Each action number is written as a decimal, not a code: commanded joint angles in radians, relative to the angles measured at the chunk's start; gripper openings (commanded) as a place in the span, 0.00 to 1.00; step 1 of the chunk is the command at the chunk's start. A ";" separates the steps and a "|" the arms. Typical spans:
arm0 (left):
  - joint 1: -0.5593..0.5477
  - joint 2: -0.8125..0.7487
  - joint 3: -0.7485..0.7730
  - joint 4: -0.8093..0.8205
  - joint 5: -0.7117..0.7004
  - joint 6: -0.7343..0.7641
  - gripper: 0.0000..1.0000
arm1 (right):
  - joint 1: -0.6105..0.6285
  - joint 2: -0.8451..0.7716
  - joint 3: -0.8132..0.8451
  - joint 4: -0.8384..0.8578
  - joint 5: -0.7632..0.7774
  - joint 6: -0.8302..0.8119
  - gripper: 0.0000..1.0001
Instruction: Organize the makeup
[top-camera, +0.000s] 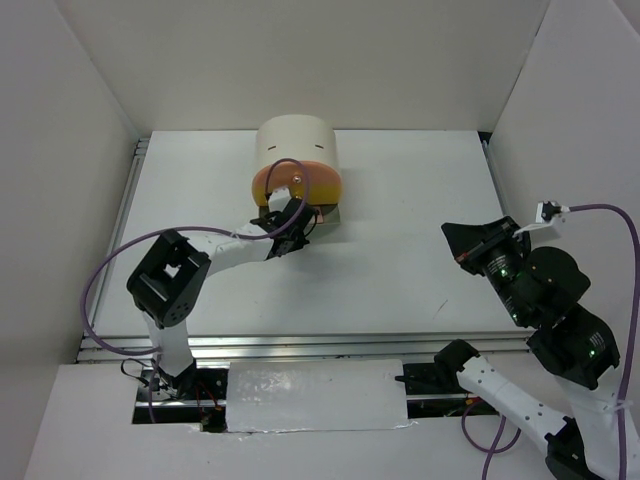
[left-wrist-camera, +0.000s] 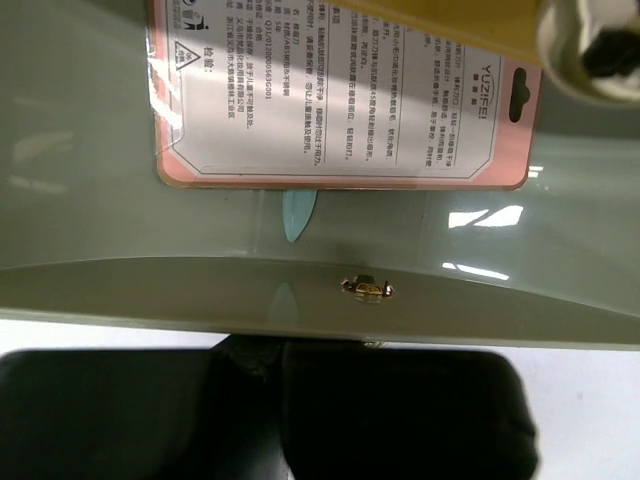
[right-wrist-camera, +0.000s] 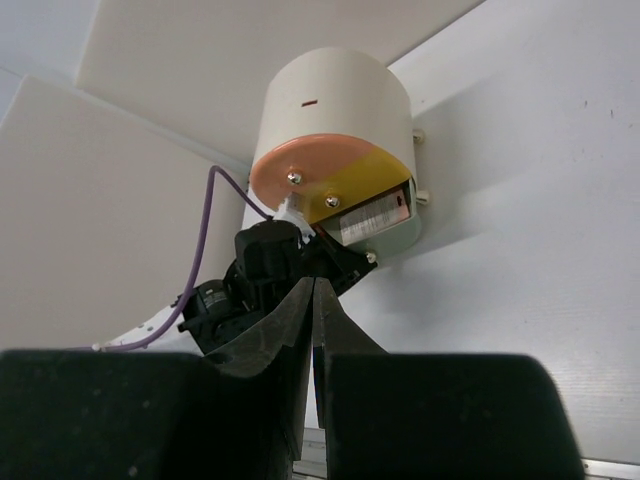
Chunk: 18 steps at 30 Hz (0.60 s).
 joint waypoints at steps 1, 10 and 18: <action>0.002 0.017 0.044 0.055 -0.062 0.026 0.00 | 0.008 0.025 0.032 0.015 0.023 -0.030 0.09; 0.010 0.013 0.065 0.044 -0.169 0.056 0.00 | 0.007 0.044 0.026 0.032 0.029 -0.025 0.09; 0.025 0.014 0.064 0.141 -0.174 0.202 0.00 | 0.005 0.051 0.019 0.039 0.029 -0.007 0.09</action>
